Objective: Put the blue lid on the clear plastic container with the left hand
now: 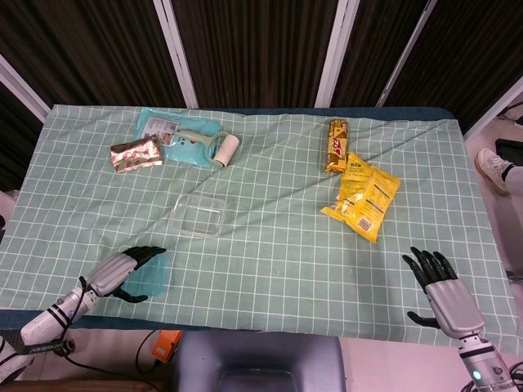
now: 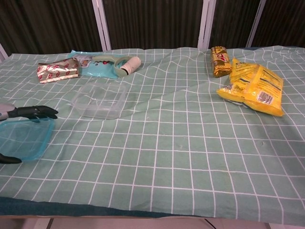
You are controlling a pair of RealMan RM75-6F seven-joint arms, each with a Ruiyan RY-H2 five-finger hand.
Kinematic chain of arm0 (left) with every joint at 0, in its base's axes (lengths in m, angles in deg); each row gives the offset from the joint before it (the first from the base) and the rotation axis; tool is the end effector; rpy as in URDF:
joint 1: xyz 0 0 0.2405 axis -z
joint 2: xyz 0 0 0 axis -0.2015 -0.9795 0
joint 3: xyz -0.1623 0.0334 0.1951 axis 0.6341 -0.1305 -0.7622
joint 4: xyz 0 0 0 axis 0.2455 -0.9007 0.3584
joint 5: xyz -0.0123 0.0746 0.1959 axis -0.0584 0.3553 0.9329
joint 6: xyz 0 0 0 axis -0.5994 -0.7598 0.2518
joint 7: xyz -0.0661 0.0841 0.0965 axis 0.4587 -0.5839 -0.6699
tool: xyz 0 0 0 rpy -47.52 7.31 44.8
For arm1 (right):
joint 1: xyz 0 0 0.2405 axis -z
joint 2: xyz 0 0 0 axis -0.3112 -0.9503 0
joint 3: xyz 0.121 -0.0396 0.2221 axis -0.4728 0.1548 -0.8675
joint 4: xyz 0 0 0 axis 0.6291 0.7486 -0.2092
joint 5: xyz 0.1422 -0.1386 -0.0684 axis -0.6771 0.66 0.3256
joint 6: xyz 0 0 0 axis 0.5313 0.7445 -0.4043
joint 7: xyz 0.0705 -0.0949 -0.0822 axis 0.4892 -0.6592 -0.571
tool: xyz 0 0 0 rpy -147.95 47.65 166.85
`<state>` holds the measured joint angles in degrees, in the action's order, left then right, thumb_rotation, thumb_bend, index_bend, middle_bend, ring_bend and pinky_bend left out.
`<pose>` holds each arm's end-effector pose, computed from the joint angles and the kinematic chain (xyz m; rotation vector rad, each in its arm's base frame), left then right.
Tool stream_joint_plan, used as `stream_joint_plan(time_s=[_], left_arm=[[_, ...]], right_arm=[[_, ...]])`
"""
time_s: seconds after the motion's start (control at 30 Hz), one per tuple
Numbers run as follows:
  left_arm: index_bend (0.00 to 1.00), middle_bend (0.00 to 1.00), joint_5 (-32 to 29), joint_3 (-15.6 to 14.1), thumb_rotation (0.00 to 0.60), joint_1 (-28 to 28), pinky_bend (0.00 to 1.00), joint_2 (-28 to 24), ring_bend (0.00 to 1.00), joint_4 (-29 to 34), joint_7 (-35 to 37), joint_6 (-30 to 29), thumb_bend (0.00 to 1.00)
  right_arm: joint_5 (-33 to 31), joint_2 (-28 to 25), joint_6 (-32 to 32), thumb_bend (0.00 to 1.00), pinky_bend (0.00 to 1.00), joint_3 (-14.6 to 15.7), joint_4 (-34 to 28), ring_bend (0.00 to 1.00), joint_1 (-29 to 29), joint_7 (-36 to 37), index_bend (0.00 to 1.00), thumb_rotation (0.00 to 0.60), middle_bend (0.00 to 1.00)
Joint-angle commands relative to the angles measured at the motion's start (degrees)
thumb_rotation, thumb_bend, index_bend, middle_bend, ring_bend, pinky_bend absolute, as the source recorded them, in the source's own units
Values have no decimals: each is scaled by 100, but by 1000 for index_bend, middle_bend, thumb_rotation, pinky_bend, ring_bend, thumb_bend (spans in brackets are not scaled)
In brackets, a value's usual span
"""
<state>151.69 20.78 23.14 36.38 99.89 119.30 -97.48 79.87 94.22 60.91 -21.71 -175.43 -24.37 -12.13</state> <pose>-0.2962 0.2929 0.0592 -2.0797 -1.1931 -0.9542 -0.3027 -0.1615 0.1215 1.6646 -0.8866 0.7511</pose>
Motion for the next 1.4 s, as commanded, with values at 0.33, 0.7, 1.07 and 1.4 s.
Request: stream_joint_plan(time_s=[0.33,0.7,1.07,1.4], left_arm=[[0,289,-175,911,600,1222,723,-1081,767,1403,-1313,833,230],[0,293,-662,1327,600,2321,726,-396,770,764,-772,2476,233],[0,302,-404,1059,600,2832,729,361,770,-493,170,2867,242],[0,301,-23,615,600,2990,728,747,769,-1141,686,2606,242]], right_arm=[[-165,-9,-117,201,0,-64,3,0,-48,23,0,600,0],[-465,-57,-383,201,0,-167,19,0,-162,140,0,600,0],[-678,-112,-398,201,0,-234,54,0,-147,221,0,600,0],[-770,-102,-450,201,0,-256,51,0,-166,186,0,600,0]])
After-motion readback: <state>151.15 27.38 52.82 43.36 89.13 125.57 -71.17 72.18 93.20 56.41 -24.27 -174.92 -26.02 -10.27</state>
